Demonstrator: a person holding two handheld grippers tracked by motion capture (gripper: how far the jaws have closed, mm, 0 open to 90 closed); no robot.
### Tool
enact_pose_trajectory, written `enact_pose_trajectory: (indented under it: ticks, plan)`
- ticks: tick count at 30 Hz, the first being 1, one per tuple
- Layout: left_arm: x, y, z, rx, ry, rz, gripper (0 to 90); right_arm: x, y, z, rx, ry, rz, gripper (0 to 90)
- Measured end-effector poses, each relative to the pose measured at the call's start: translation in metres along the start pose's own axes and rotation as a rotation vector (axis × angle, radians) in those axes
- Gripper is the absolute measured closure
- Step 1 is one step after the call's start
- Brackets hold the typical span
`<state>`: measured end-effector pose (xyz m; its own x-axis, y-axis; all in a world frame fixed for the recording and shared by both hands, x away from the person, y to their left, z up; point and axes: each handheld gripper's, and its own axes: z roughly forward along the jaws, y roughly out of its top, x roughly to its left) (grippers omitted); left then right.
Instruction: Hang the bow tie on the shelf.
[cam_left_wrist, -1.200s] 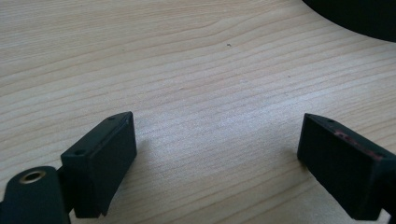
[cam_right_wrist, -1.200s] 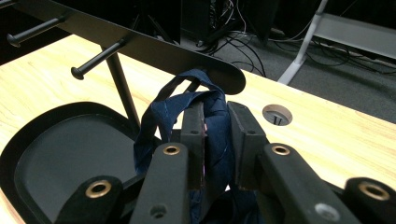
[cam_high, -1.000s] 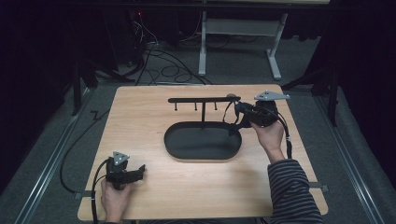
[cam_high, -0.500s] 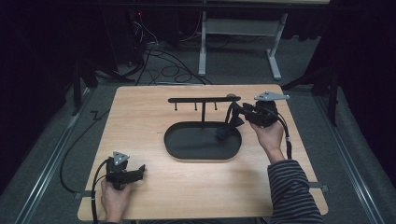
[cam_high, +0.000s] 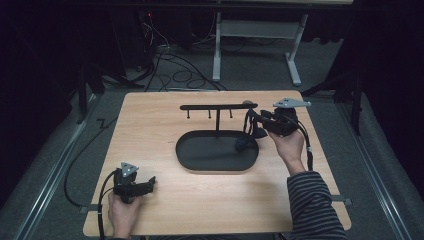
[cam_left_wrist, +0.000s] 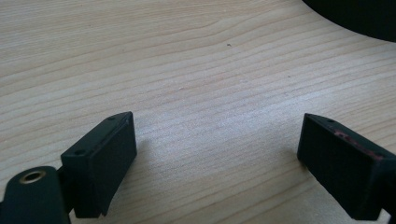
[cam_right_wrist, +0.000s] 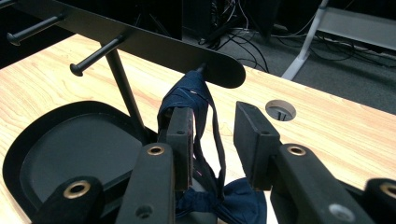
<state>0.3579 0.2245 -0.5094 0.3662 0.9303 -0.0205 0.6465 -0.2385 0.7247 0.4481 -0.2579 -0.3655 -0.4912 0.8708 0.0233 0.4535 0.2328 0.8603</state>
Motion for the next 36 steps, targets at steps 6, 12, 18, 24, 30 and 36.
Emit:
enact_pose_trajectory:
  ticks: [6, 12, 18, 24, 30, 36]
  plan:
    - [0.0, 0.0, 0.0, 0.0, 0.0, 0.0, 12.1, -0.001, 0.0, -0.002, -0.005, 0.0, 0.007, 66.3]
    - [0.0, 0.0, 0.0, 0.0, 0.0, 0.0, 12.1, -0.002, 0.001, -0.006, -0.014, -0.002, 0.006, 65.0]
    - [0.0, 0.0, 0.0, 0.0, 0.0, 0.0, 12.1, -0.001, 0.005, -0.007, -0.029, -0.009, 0.018, 64.1]
    - [0.0, 0.0, 0.0, 0.0, 0.0, 0.0, 12.1, 0.003, 0.014, -0.005, -0.022, -0.016, -0.008, 64.1]
    - [0.0, 0.0, 0.0, 0.0, 0.0, 0.0, 12.1, 0.003, 0.013, 0.001, 0.048, -0.036, -0.013, 64.3]
    - [0.0, 0.0, 0.0, 0.0, 0.0, 0.0, 12.1, 0.004, 0.011, 0.0, 0.07, -0.036, -0.026, 64.0]
